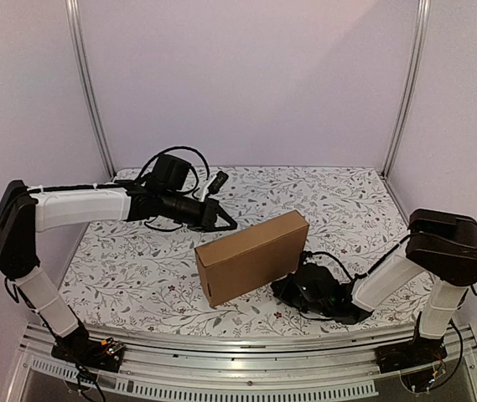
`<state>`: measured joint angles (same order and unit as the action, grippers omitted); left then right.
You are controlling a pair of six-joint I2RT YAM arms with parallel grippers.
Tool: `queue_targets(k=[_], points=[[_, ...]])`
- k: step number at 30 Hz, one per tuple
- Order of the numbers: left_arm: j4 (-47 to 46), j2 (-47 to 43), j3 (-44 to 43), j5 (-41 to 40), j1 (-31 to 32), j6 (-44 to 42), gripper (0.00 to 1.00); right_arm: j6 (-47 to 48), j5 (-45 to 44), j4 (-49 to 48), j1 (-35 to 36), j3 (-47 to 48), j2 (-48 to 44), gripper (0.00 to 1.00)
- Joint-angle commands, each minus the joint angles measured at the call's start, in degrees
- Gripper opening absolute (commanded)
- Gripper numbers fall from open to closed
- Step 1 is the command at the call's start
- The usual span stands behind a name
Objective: Fold the paper box
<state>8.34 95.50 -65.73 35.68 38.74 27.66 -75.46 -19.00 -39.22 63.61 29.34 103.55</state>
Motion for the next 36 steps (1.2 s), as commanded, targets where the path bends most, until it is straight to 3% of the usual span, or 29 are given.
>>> queue_targets(k=[1, 8, 18, 30, 36], points=[[2.56, -2.42, 0.84, 0.73, 1.35, -1.03, 0.0, -4.39, 1.03, -7.14, 0.82, 3.06, 5.78, 0.0], [2.6, -3.8, 1.68, 0.0, 3.44, -0.8, 0.01, -2.4, 2.25, -5.36, 0.34, 9.93, 10.58, 0.0], [4.42, -6.51, 3.44, -4.56, 4.06, -1.58, 0.01, 5.01, 5.97, -0.65, -5.67, 19.89, 14.91, 0.0], [4.5, -7.36, 4.64, -10.21, 3.58, -2.25, 0.02, 13.04, 2.14, 1.98, -10.8, 8.0, 5.37, 0.0], [4.3, -8.25, 5.24, -13.22, 2.55, -2.29, 0.05, 20.0, -3.35, 11.71, -11.76, 4.51, -5.3, 0.02]])
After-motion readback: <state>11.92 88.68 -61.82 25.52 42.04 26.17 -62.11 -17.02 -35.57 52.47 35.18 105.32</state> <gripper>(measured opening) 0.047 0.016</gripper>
